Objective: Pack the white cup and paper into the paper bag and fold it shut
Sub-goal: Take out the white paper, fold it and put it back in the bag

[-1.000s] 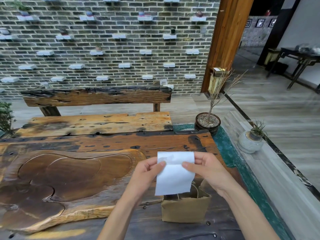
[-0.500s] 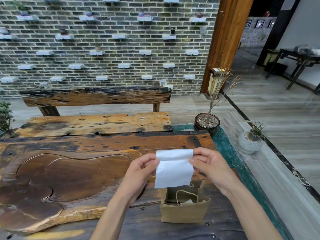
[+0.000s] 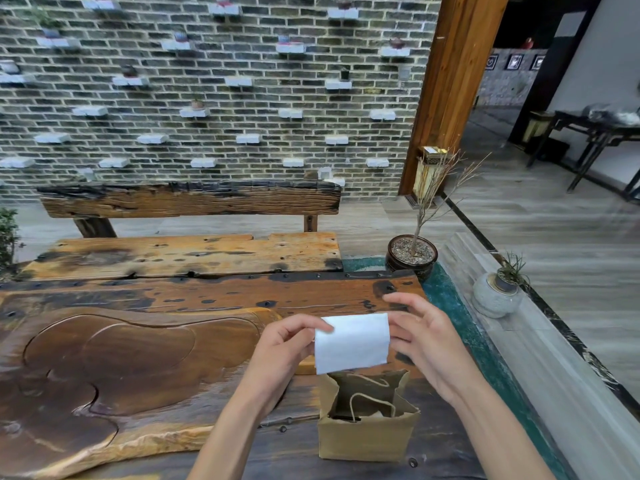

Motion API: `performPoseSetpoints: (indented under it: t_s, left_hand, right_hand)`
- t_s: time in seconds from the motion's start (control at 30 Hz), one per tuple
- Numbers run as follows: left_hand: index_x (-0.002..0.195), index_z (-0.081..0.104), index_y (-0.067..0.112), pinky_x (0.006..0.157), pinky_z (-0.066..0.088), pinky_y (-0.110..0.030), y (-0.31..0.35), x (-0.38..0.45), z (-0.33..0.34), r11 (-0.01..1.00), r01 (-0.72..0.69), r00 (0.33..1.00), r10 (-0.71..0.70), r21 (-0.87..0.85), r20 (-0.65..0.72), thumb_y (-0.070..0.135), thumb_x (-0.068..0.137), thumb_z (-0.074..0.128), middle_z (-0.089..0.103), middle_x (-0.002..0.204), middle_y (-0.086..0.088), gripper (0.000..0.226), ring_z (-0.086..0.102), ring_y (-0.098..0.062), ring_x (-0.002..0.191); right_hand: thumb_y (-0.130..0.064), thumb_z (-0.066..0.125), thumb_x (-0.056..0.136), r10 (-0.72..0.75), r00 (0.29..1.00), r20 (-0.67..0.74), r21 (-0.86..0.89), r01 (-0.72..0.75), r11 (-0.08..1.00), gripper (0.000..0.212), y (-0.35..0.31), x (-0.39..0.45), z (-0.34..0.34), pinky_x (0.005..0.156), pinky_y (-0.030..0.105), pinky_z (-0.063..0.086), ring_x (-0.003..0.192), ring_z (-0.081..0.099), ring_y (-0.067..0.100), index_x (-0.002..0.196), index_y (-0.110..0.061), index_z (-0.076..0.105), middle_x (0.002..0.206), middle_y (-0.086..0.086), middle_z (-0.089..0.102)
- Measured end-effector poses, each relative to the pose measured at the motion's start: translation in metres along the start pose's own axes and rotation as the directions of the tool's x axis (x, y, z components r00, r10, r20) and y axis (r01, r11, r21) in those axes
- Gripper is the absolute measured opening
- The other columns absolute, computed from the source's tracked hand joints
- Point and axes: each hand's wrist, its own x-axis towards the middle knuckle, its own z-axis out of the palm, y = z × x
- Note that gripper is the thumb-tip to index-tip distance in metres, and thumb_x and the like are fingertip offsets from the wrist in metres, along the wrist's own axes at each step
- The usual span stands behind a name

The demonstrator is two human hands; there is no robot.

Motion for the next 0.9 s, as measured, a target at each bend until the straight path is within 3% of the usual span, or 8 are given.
performPoseSetpoints:
  t_s: [0.07, 0.17, 0.33, 0.43, 0.53, 0.67, 0.77, 0.9]
  left_hand:
    - [0.084, 0.074, 0.001, 0.076, 0.050, -0.029, 0.000, 0.002, 0.003, 1.000, -0.002, 1.000, 0.002, -0.008, -0.011, -0.006, 0.094, 0.048, 0.069, 0.094, -0.007, 0.029, 0.062, -0.020, 0.092]
    - [0.083, 0.075, 0.003, 0.074, 0.049, -0.031, -0.001, 0.006, 0.005, 1.000, 0.006, 1.000, -0.006, -0.018, -0.004, -0.005, 0.095, 0.046, 0.068, 0.096, -0.010, 0.032, 0.062, -0.024, 0.092]
    - [0.107, 0.069, 0.015, 0.072, 0.050, -0.038, -0.002, 0.013, 0.011, 0.984, 0.036, 0.997, -0.048, -0.177, -0.062, 0.001, 0.096, 0.046, 0.070, 0.098, -0.015, 0.029, 0.064, -0.030, 0.092]
    - [0.120, 0.059, 0.025, 0.070, 0.053, -0.040, -0.002, 0.014, 0.020, 0.958, 0.072, 0.984, -0.113, -0.277, -0.134, 0.026, 0.092, 0.060, 0.073, 0.105, -0.012, 0.029, 0.069, -0.027, 0.093]
    - [0.110, 0.068, 0.015, 0.074, 0.054, -0.042, -0.007, 0.018, 0.033, 0.985, 0.092, 0.979, -0.116, -0.146, -0.166, 0.044, 0.079, 0.070, 0.073, 0.105, -0.014, 0.043, 0.068, -0.025, 0.089]
    - [0.091, 0.072, 0.010, 0.072, 0.051, -0.044, -0.010, 0.022, 0.049, 0.996, 0.005, 0.968, -0.026, -0.084, -0.251, 0.032, 0.089, 0.068, 0.074, 0.091, -0.015, 0.023, 0.066, -0.025, 0.080]
    - [0.086, 0.068, 0.008, 0.064, 0.048, -0.037, -0.007, 0.027, 0.055, 0.998, -0.059, 0.945, 0.047, -0.029, -0.325, 0.022, 0.094, 0.062, 0.070, 0.075, -0.004, 0.018, 0.062, -0.015, 0.070]
    - [0.082, 0.066, 0.013, 0.058, 0.049, -0.035, -0.004, 0.030, 0.056, 0.988, -0.125, 0.910, 0.153, 0.095, -0.385, 0.025, 0.094, 0.062, 0.070, 0.076, -0.010, 0.017, 0.063, -0.015, 0.066]
  right_hand:
    - [-0.022, 0.058, 0.097, 0.134, 0.991, 0.026, 0.151, -0.136, 0.979, 0.026, 0.001, 0.002, 0.002, 0.092, 0.053, 0.055, 0.104, 0.071, 0.034, 0.118, -0.008, 0.066, 0.110, 0.020, 0.074]
    - [-0.045, 0.065, 0.088, 0.170, 0.984, 0.059, -0.059, -0.166, 0.984, 0.039, 0.007, 0.002, 0.007, 0.095, 0.049, 0.055, 0.105, 0.071, 0.027, 0.108, -0.013, 0.074, 0.108, 0.010, 0.076]
    - [-0.030, 0.067, 0.091, 0.049, 0.996, -0.070, -0.160, -0.060, 0.985, 0.016, 0.011, 0.004, 0.020, 0.090, 0.044, 0.058, 0.101, 0.070, 0.021, 0.096, -0.018, 0.076, 0.096, -0.001, 0.077]
    - [-0.030, 0.065, 0.092, -0.013, 0.994, -0.104, -0.151, -0.003, 0.988, 0.016, 0.011, 0.004, 0.028, 0.075, 0.034, 0.052, 0.093, 0.071, 0.019, 0.093, -0.017, 0.074, 0.091, -0.001, 0.077]
    - [-0.028, 0.064, 0.093, -0.089, 0.987, -0.131, -0.112, 0.074, 0.991, 0.020, 0.009, 0.004, 0.037, 0.067, 0.037, 0.047, 0.078, 0.067, 0.019, 0.092, -0.009, 0.070, 0.085, 0.009, 0.074]
    - [-0.027, 0.065, 0.093, -0.171, 0.960, -0.220, -0.071, 0.159, 0.985, 0.024, 0.007, 0.008, 0.053, 0.057, 0.028, 0.044, 0.064, 0.060, 0.009, 0.084, -0.005, 0.068, 0.069, 0.000, 0.067]
    - [-0.038, 0.061, 0.094, -0.334, 0.882, -0.333, -0.278, 0.247, 0.928, 0.037, 0.014, 0.013, 0.061, 0.054, 0.028, 0.040, 0.057, 0.053, 0.020, 0.077, -0.006, 0.061, 0.065, 0.009, 0.062]
    - [-0.039, 0.056, 0.096, -0.471, 0.799, -0.374, -0.444, 0.291, 0.847, 0.044, 0.016, 0.016, 0.067, 0.047, 0.020, 0.030, 0.051, 0.046, 0.018, 0.068, -0.005, 0.054, 0.062, 0.016, 0.057]
